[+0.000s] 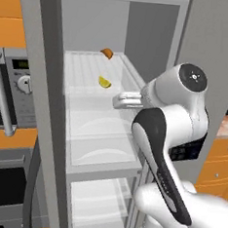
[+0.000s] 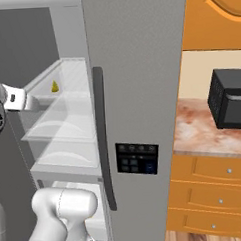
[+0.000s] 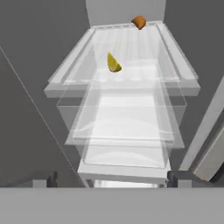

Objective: Take the lemon wedge from the fridge and place it on the plate with fish on the dining counter.

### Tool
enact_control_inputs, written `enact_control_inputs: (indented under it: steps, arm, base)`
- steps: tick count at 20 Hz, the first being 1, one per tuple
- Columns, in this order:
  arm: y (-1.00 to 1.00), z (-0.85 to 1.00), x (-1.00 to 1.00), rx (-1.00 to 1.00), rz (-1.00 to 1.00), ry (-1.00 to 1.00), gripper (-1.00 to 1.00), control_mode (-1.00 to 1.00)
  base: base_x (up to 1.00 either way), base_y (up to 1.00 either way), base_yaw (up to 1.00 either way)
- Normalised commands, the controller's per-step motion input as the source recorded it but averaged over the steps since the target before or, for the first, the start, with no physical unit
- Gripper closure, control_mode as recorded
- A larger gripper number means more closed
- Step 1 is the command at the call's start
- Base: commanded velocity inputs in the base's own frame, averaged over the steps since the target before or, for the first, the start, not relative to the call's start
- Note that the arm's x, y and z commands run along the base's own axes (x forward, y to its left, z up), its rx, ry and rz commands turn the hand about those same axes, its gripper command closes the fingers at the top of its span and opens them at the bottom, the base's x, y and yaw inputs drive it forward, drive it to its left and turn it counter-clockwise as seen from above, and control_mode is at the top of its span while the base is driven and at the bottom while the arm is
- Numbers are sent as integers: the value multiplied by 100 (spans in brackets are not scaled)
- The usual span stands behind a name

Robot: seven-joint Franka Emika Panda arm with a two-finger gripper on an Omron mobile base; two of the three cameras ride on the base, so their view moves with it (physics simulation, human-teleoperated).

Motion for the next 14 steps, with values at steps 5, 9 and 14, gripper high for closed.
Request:
enact_control_inputs:
  steps: [5, 9, 14]
  arm:
    - [2, 38, 41, 10, 32, -1, -100, -100]
    - [3, 6, 3, -4, -6, -7, -100, -100]
    - [3, 0, 27, -13, -11, -2, -100, -100]
  base:
    - [0, 0, 0]
    - [0, 0, 0]
    - [0, 0, 0]
